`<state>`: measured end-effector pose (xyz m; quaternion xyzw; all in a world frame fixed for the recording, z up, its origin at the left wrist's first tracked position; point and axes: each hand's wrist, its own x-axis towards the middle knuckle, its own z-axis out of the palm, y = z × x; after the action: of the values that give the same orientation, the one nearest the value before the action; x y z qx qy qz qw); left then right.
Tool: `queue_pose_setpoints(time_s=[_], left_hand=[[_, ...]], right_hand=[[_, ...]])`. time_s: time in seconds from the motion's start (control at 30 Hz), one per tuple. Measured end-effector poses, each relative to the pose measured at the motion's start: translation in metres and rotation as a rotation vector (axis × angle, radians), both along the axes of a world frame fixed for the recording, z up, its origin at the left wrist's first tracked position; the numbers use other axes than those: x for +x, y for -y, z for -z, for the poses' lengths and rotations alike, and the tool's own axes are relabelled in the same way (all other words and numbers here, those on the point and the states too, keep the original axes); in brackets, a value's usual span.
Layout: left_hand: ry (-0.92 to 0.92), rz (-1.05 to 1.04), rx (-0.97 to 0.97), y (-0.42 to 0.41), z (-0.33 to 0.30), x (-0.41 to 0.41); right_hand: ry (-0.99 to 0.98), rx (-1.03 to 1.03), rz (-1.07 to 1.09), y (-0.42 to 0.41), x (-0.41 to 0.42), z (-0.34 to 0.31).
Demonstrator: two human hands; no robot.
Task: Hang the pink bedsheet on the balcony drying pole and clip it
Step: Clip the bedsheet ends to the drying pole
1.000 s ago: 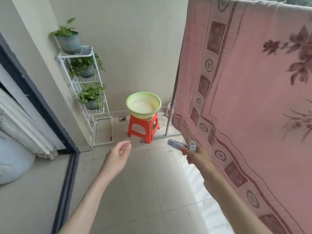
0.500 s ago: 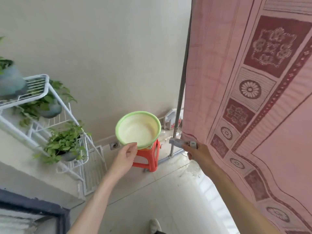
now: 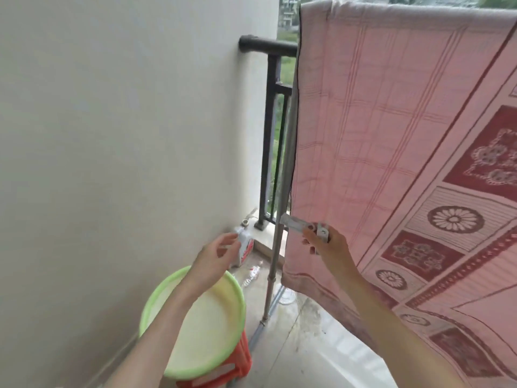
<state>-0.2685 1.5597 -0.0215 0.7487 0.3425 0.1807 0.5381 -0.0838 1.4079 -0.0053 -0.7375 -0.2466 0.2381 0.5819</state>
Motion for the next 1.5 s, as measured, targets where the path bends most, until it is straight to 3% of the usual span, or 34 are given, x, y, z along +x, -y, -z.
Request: queue_pose_setpoints(time_s=[0.2,0.37,0.5,0.7,0.83,1.07,1.3,1.5], left_hand=[[-0.001,0.373,0.060,-0.076,-0.042,0.082],[0.070,0.538,0.057,-0.100,-0.066,0.149],[0.164,0.570,0.059,-0.113,-0.070,0.184],[0.283,0.774,-0.220,-0.111,-0.073,0.210],[0.345,0.738,-0.353,-0.118,-0.066,0.213],[0.419,0.689,-0.381,-0.134,-0.061,0.209],[0.408,0.630,-0.218,-0.135,-0.062,0.208],[0.420,0.615,-0.091,-0.140,-0.057,0.198]], right_hand=[[0.401,-0.181,-0.071,-0.037,0.011,-0.016],[0.494,-0.195,-0.071,-0.059,0.040,-0.034],[0.444,-0.190,-0.147,-0.072,0.052,-0.039],[0.533,-0.151,-0.210,-0.086,0.047,-0.023],[0.553,-0.129,-0.142,-0.091,0.039,-0.016],[0.615,-0.156,-0.003,-0.102,0.014,-0.011],[0.626,-0.230,0.124,-0.122,-0.010,-0.004],[0.842,-0.387,0.046,-0.124,-0.007,0.016]])
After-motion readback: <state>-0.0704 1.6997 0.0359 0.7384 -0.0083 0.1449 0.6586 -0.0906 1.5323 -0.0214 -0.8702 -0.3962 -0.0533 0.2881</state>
